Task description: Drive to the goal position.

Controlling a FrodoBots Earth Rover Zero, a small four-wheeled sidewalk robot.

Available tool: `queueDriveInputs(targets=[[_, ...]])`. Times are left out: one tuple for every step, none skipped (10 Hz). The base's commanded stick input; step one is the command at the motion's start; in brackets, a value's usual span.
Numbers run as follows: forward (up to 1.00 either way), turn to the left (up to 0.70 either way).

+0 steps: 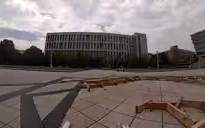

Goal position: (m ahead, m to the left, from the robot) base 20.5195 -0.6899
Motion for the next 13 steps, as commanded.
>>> queueDriveInputs(targets=[[0.06, 0.01], [0.06, 0.0], [0.06, 0.0], [0.06, 0.01], [0.06, 0.01], [0.06, 0.01], [0.06, 0.01], [0.06, 0.0], [0.06, 0.0], [0.06, 0.01], [0.06, 0.01], [0.06, 0.01], [0.06, 0.0]])
